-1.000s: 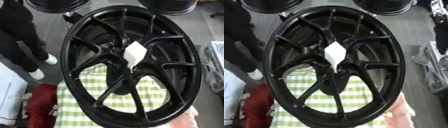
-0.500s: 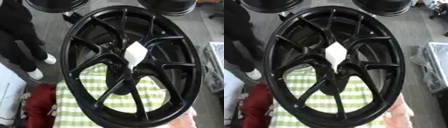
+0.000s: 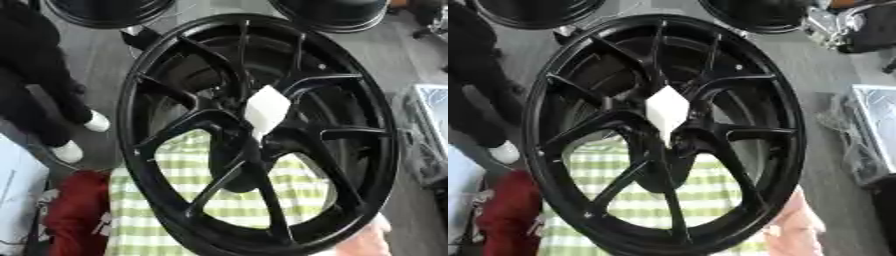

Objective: Pull the pin out of the wheel hub.

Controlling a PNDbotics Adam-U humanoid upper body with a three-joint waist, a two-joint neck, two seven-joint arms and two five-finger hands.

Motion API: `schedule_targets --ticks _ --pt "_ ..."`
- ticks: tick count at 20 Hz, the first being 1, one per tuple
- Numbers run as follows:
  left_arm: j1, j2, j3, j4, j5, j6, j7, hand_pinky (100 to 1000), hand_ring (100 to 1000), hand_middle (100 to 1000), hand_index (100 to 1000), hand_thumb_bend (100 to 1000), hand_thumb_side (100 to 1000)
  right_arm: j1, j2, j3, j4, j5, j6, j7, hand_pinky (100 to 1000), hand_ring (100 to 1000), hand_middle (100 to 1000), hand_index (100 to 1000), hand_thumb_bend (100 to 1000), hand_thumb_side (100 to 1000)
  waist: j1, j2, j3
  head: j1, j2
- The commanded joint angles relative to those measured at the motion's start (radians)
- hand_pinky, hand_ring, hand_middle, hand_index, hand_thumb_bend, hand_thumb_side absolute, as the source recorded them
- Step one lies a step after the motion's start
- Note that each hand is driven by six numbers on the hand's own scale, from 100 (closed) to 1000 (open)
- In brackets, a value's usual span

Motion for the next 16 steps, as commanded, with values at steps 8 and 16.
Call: schedule_targets --ticks 8,16 --pt "-0.004 0.038 -0.008 -0.001 0.000 0.008 -0.010 535 765 760 719 162 786 -0.266 0.029 0.192 -0.011 0.057 0.009 0.173 908 820 737 820 100 332 -0.001 -0.027 0.007 0.000 -0.010" --pt "0.000 0.040 -0.010 0.002 0.001 0.009 -0.014 535 765 761 719 163 788 -0.359 0.089 0.290 -0.011 0.108 0.056 0.195 902 827 746 825 100 288 -0.005 -0.030 0.007 0.022 -0.008"
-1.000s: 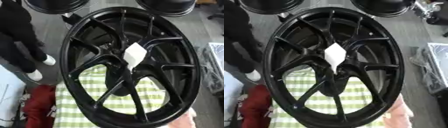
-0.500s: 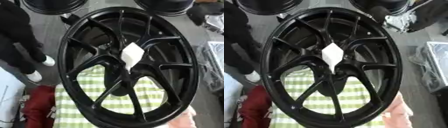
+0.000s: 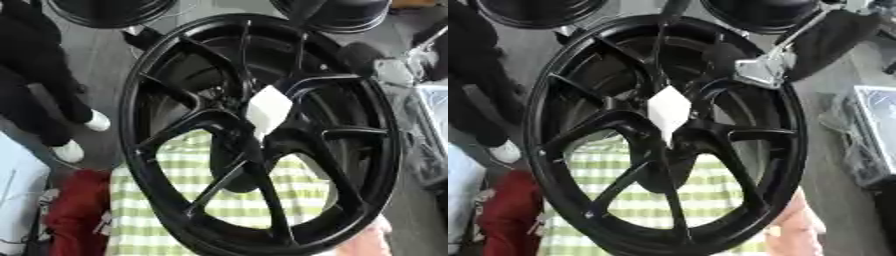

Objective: Pull the pin out of the wheel hub.

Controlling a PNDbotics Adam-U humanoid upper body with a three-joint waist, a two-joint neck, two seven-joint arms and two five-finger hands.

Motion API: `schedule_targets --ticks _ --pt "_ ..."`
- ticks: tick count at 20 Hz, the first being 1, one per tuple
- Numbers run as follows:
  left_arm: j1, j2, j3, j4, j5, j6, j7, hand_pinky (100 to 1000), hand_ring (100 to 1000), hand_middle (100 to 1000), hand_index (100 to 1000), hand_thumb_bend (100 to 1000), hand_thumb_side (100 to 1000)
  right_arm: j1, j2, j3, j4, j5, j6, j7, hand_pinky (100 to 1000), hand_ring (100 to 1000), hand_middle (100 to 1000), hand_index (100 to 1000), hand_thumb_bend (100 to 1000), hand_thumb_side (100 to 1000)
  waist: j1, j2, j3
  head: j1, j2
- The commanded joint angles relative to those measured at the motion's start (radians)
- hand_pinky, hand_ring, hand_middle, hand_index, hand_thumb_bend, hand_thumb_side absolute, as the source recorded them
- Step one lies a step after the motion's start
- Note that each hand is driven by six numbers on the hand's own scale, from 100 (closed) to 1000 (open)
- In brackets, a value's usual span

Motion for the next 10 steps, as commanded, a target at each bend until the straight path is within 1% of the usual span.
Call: schedule_targets --ticks 1,7,9,10 --pt "-0.001 0.032 0.002 -0.010 0.000 -0.001 -0.002 535 765 761 719 163 788 -0.043 0.010 0.024 -0.011 0.026 0.028 0.012 901 828 748 826 100 261 0.003 -0.031 0.000 0.013 -0.005" --pt "0.008 0.033 0.005 -0.008 0.000 -0.002 0.001 535 765 762 720 163 789 -0.134 0.084 0.070 -0.011 0.056 0.105 0.028 902 833 757 835 100 232 0.001 -0.037 -0.006 0.030 0.003" --pt "0.010 0.032 0.005 -0.007 0.000 -0.002 0.001 535 765 762 720 162 791 -0.162 0.108 0.078 -0.011 0.063 0.130 0.028 902 835 760 839 100 179 0.001 -0.039 -0.007 0.032 0.007" --pt "0.011 0.032 0.005 -0.006 0.000 -0.002 0.001 535 765 762 720 162 791 -0.177 0.121 0.082 -0.011 0.067 0.143 0.028 902 837 762 842 100 113 0.001 -0.040 -0.007 0.031 0.008"
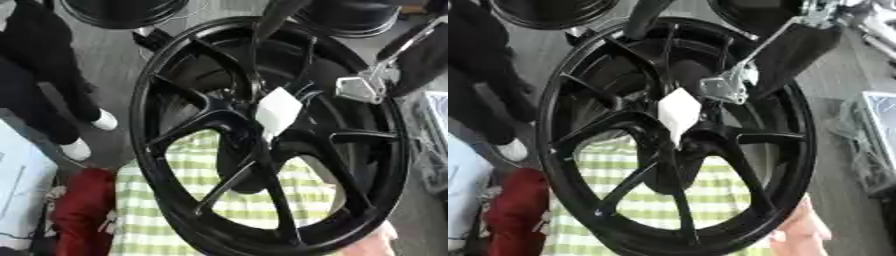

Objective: Pull the pin out of the wheel hub.

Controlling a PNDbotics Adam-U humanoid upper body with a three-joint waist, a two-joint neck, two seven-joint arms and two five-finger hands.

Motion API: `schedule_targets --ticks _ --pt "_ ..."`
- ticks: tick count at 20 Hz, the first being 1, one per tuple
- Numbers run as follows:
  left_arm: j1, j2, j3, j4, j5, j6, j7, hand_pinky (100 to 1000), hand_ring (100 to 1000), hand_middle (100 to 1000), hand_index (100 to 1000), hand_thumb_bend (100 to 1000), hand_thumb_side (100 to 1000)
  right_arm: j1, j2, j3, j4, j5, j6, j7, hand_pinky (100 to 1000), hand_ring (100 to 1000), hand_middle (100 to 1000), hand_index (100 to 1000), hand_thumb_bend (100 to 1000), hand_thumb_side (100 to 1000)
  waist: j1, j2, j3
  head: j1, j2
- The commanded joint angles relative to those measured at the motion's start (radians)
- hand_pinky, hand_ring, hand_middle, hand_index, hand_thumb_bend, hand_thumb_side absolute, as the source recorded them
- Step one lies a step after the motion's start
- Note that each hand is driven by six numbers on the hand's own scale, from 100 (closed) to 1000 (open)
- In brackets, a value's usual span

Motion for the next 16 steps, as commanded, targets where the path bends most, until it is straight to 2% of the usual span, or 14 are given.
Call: schedule_targets --ticks 1,4,11,13,16 --pt "0.001 0.032 0.006 -0.007 0.000 -0.002 0.002 535 765 762 720 162 791 -0.044 0.021 0.002 -0.011 0.015 0.040 0.001 902 837 762 842 100 100 0.005 -0.028 -0.001 0.004 0.006" --pt "0.003 0.033 0.008 -0.005 0.000 -0.002 0.005 535 765 762 720 163 792 -0.066 0.046 0.020 -0.011 0.023 0.053 0.034 902 838 765 842 100 100 0.003 -0.028 -0.001 0.007 0.008" --pt "0.005 0.028 0.009 -0.002 0.003 -0.002 0.005 535 765 763 720 163 797 -0.046 0.061 0.038 -0.011 0.080 0.021 0.176 909 859 773 849 101 100 -0.001 -0.024 0.002 0.003 0.005" --pt "0.003 0.026 0.008 -0.002 0.004 -0.001 0.003 536 765 763 720 163 798 -0.034 0.063 0.040 -0.011 0.108 0.007 0.195 912 856 761 838 182 100 -0.001 -0.022 0.003 0.003 0.002" --pt "0.003 0.025 0.008 0.000 0.005 -0.001 0.002 535 765 763 721 163 800 -0.020 0.063 0.041 -0.011 0.139 -0.004 0.202 920 860 756 835 348 175 -0.002 -0.019 0.004 0.003 0.000"
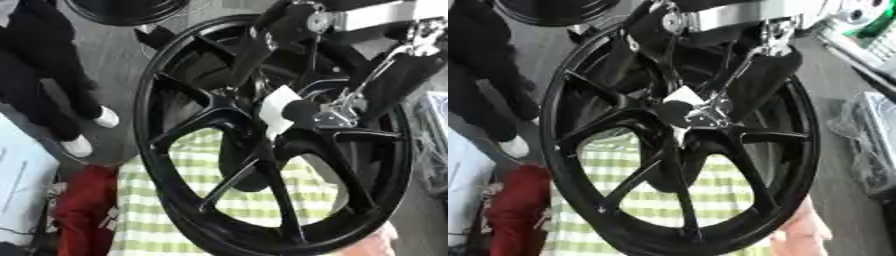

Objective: Pull the pin out of the wheel hub.

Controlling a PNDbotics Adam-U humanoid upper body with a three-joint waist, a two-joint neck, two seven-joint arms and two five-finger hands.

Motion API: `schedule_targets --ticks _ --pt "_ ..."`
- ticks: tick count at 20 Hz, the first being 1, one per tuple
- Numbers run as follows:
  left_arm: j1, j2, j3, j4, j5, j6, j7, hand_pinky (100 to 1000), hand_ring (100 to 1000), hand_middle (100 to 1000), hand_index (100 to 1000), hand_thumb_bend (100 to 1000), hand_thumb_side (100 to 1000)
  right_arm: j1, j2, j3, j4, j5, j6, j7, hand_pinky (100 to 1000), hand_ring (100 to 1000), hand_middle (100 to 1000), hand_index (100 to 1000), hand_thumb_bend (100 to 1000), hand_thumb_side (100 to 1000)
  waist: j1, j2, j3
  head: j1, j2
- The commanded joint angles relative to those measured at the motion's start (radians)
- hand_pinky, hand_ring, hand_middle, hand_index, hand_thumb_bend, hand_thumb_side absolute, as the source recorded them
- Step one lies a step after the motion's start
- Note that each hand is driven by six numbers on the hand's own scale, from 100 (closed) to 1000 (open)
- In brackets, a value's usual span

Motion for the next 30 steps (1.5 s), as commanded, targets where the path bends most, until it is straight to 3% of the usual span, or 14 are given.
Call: schedule_targets --ticks 1,9,15,30 --pt "-0.004 0.024 0.008 -0.010 0.002 0.000 0.001 535 765 763 721 162 800 -0.002 -0.015 -0.012 -0.011 0.035 -0.012 0.005 921 861 756 836 357 180 0.004 -0.018 0.001 -0.001 -0.008" --pt "-0.006 0.020 0.008 -0.009 0.003 0.000 0.002 535 766 764 721 161 807 0.050 -0.014 -0.001 -0.011 0.107 -0.004 -0.026 924 861 752 827 386 176 0.000 -0.008 0.010 -0.007 -0.013" --pt "-0.006 0.016 0.007 -0.008 0.004 0.002 0.001 535 766 764 720 154 813 0.063 0.003 -0.001 -0.011 0.166 0.005 -0.082 921 851 742 833 429 106 -0.001 -0.002 0.011 -0.007 -0.015" --pt "-0.007 0.009 0.008 -0.007 0.004 0.003 0.002 536 767 766 718 156 818 0.121 0.003 0.014 -0.011 0.255 0.048 -0.098 915 840 732 837 406 181 -0.006 0.011 0.019 -0.006 -0.026"
